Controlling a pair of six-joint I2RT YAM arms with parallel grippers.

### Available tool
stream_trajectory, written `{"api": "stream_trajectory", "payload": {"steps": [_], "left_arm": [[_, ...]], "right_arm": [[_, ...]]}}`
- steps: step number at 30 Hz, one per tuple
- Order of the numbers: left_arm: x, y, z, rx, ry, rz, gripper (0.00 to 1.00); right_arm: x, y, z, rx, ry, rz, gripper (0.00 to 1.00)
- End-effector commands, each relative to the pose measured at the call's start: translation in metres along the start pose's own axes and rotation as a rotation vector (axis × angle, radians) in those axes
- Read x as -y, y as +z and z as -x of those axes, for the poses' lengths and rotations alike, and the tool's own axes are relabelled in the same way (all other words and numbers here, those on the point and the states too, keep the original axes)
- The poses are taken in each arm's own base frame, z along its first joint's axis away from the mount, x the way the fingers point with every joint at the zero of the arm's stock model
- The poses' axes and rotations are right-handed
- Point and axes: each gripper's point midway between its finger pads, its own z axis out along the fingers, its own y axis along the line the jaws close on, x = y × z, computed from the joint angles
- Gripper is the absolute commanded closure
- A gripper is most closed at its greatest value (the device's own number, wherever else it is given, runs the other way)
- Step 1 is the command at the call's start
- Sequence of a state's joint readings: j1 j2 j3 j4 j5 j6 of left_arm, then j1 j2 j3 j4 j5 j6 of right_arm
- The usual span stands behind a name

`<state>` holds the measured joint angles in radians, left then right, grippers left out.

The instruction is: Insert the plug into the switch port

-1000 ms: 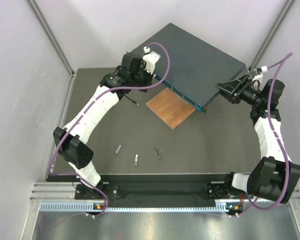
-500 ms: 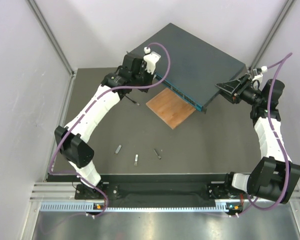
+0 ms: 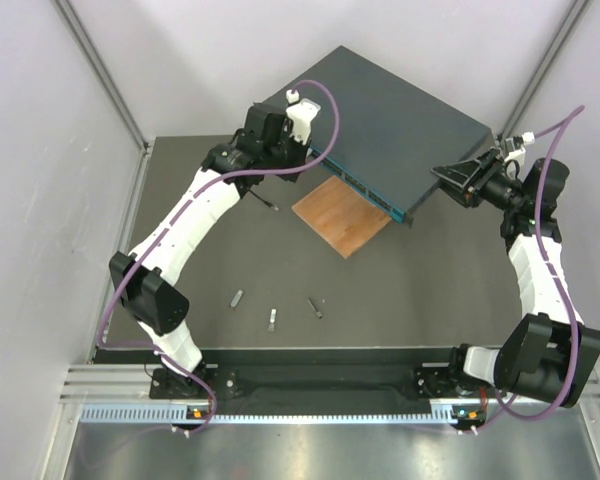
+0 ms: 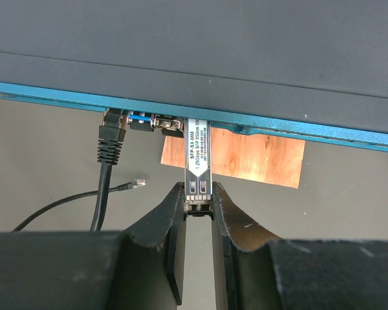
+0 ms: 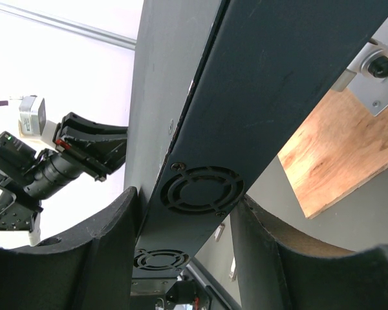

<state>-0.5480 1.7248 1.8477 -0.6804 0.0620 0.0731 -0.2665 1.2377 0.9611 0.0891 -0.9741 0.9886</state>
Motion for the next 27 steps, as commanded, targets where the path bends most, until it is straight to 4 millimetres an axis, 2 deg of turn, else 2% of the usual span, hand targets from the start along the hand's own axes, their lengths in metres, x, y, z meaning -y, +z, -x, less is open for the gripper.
{"api": "stream_trajectory", "payload": {"steps": [1, 7, 10, 17, 23, 27], "left_arm": [[-0.006, -0.012, 0.057, 0.209, -0.005, 0.033, 1.0], [0.001, -0.002, 0.046, 0.2, -0.013, -0.002, 1.0], [0.003, 0.002, 0.05, 0.213, -0.024, -0.015, 1.0], [0.008, -0.002, 0.08, 0.277, -0.022, -0.054, 1.0], [0.015, 0.015, 0.079, 0.264, -0.027, -0.091, 1.0], [0.016, 0.02, 0.086, 0.28, -0.025, -0.103, 1.0]], "right_arm": [[-0.024, 0.009, -0.011, -0.043, -0.204, 0.096, 1.0], [-0.025, 0.011, -0.013, -0.049, -0.202, 0.098, 1.0], [-0.025, 0.011, -0.014, -0.054, -0.203, 0.1, 1.0], [-0.023, 0.012, -0.016, -0.06, -0.214, 0.092, 1.0], [-0.023, 0.013, -0.018, -0.072, -0.229, 0.082, 1.0], [-0.022, 0.014, -0.02, -0.082, -0.245, 0.074, 1.0]]}}
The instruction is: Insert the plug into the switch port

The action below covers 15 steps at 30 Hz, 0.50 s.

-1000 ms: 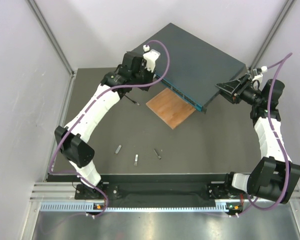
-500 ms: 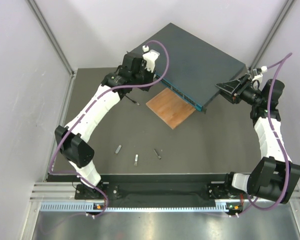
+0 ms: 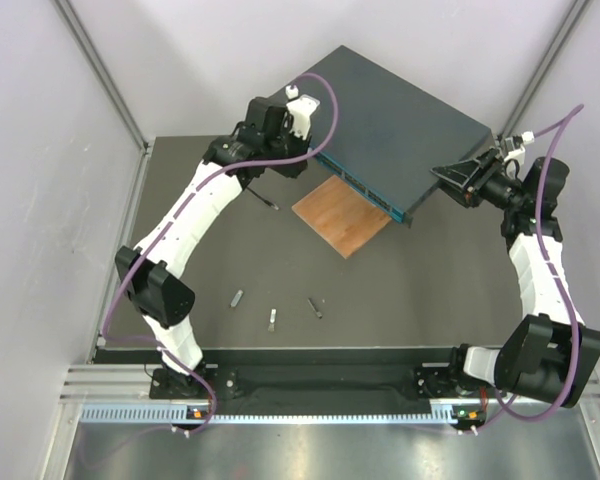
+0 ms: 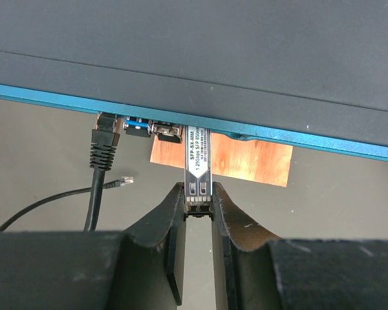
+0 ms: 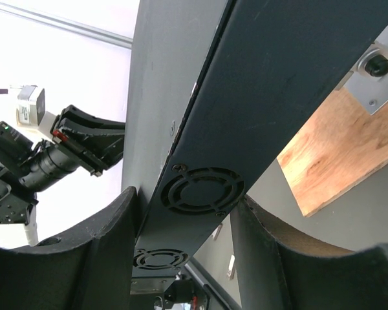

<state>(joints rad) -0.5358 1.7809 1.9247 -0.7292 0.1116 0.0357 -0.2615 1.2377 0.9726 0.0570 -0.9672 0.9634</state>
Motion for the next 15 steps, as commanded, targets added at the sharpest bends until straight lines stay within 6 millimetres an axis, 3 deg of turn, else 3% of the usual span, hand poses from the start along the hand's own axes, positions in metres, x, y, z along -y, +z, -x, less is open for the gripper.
{"api": "stream_trajectory", "payload": {"steps": [1, 7, 11, 15], "left_arm": [[0.016, 0.009, 0.09, 0.318, 0.032, -0.071, 1.0], [0.015, 0.001, 0.113, 0.369, 0.081, -0.061, 1.0], [0.016, -0.002, 0.114, 0.374, 0.097, -0.059, 1.0], [0.017, 0.007, 0.109, 0.369, 0.084, -0.065, 1.0]], "right_arm": [[-0.023, 0.013, -0.018, -0.073, -0.238, 0.085, 1.0], [-0.022, 0.015, -0.016, -0.074, -0.253, 0.067, 1.0], [-0.022, 0.014, -0.015, -0.07, -0.261, 0.062, 1.0], [-0.023, 0.017, -0.016, -0.078, -0.253, 0.067, 1.0]]}}
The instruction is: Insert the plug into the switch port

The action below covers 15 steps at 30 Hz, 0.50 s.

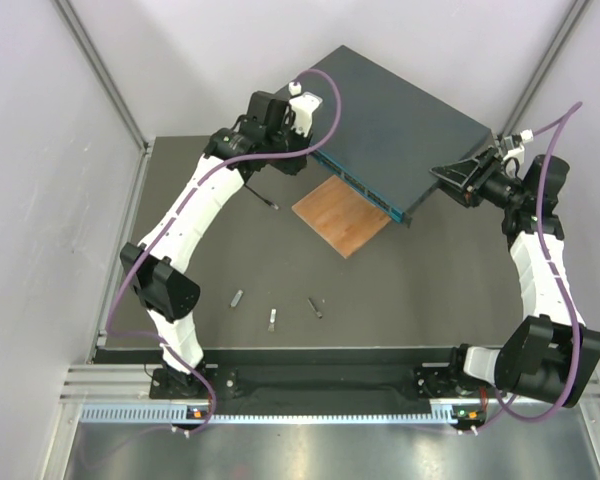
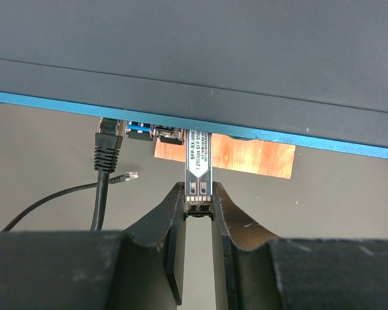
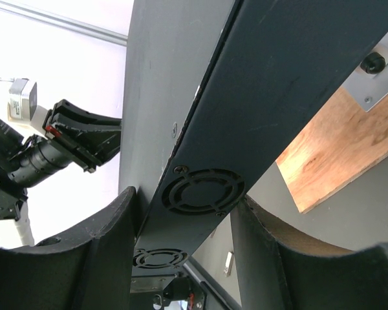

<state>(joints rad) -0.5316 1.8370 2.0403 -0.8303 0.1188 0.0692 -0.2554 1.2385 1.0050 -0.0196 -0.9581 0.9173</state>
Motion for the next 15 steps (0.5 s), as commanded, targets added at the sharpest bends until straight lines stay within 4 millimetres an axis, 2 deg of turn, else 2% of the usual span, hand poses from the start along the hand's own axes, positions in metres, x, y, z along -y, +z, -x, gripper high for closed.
{"api": "stream_trajectory", "payload": {"steps": [1, 11, 15], "left_arm": [[0.018, 0.008, 0.107, 0.419, 0.044, -0.06, 1.0], [0.022, 0.023, 0.12, 0.495, 0.023, -0.088, 1.0], [0.02, 0.03, 0.118, 0.503, 0.025, -0.083, 1.0]], "right_arm": [[-0.024, 0.018, -0.015, -0.066, -0.24, 0.096, 1.0], [-0.027, 0.018, -0.016, -0.073, -0.224, 0.114, 1.0], [-0.026, 0.019, -0.016, -0.075, -0.219, 0.114, 1.0]]}}
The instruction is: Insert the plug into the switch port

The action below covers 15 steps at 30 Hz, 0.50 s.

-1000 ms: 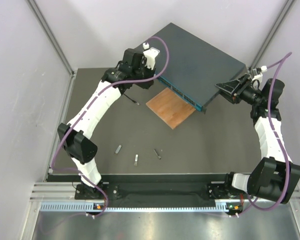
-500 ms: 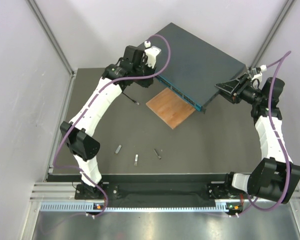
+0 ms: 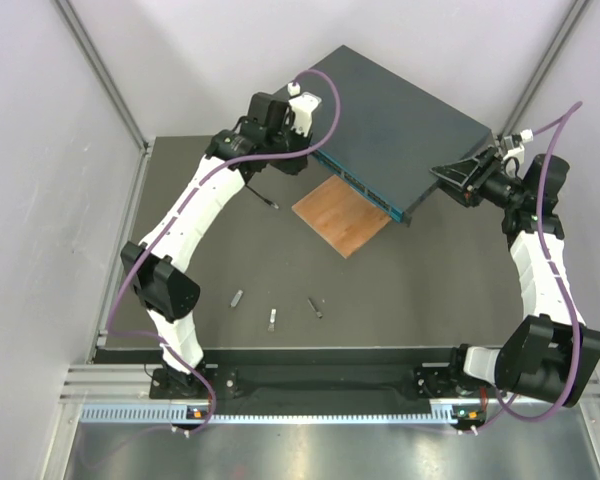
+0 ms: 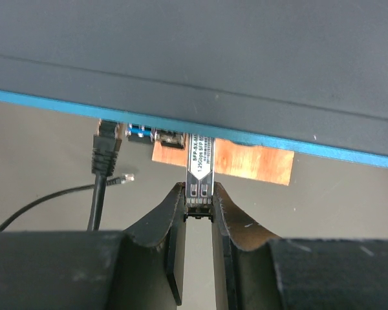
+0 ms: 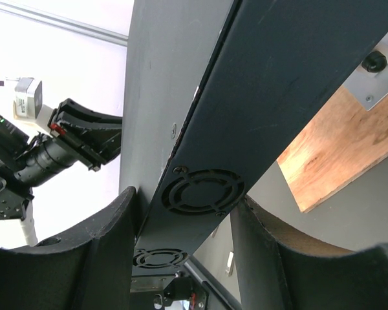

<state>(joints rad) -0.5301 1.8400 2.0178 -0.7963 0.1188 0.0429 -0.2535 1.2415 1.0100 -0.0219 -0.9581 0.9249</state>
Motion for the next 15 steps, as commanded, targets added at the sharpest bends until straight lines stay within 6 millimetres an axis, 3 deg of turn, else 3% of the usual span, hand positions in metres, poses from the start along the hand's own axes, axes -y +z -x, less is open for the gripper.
{"api": "stream_trajectory", "payload": {"steps": [1, 4, 11, 13, 15], "left_arm": [[0.025, 0.026, 0.117, 0.495, 0.05, -0.093, 1.0], [0.027, 0.029, 0.118, 0.504, 0.06, -0.108, 1.0], [0.029, 0.003, 0.141, 0.561, 0.113, -0.107, 1.0], [0.028, 0.003, 0.138, 0.553, 0.108, -0.1, 0.84], [0.028, 0.006, 0.13, 0.528, 0.107, -0.102, 0.74]], "right_arm": [[-0.026, 0.018, -0.017, -0.074, -0.229, 0.116, 1.0], [-0.025, 0.019, -0.017, -0.074, -0.224, 0.115, 1.0], [-0.024, 0.018, -0.017, -0.076, -0.239, 0.103, 1.0], [-0.024, 0.018, -0.016, -0.076, -0.236, 0.103, 1.0], [-0.024, 0.019, -0.015, -0.076, -0.236, 0.102, 1.0]]}}
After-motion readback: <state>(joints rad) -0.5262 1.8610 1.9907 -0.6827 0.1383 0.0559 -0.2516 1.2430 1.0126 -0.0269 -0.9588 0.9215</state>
